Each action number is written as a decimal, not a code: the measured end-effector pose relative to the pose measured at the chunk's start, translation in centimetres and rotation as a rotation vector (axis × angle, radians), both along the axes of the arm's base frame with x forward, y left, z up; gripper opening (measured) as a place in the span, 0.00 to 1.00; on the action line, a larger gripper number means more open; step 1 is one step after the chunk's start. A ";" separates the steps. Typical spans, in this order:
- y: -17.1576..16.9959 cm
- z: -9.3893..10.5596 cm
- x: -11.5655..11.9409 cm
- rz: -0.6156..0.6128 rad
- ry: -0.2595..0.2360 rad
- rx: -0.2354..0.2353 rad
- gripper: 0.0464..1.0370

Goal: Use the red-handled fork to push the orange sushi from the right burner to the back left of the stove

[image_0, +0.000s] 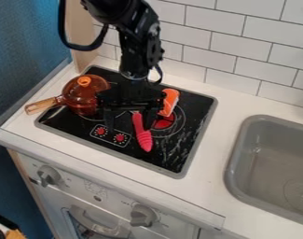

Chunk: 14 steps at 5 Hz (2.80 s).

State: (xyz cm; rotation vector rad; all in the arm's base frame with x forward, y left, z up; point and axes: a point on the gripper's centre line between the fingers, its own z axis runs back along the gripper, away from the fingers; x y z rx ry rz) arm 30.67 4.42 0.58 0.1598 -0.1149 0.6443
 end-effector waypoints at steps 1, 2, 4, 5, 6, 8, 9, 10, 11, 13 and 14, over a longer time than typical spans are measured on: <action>-0.3 -1.0 0.5 -0.005 0.001 -0.006 0.96; -0.5 -1.5 1.2 -0.014 -0.026 -0.027 0.96; -0.8 -2.7 3.0 -0.066 -0.022 -0.066 0.91; -0.6 -2.9 3.2 -0.068 -0.047 -0.089 0.63; -0.3 -2.9 2.7 -0.069 -0.054 -0.065 0.36; -0.8 -2.7 1.1 -0.045 0.001 -0.022 0.33; -1.9 -1.1 0.7 -0.013 -0.009 -0.023 0.33; -3.3 0.4 0.3 0.060 -0.027 -0.085 0.33; -6.1 2.7 0.7 0.187 -0.100 -0.180 0.33; -9.6 2.7 2.5 0.267 -0.030 -0.352 0.33; -11.4 1.6 3.9 0.234 0.019 -0.399 0.33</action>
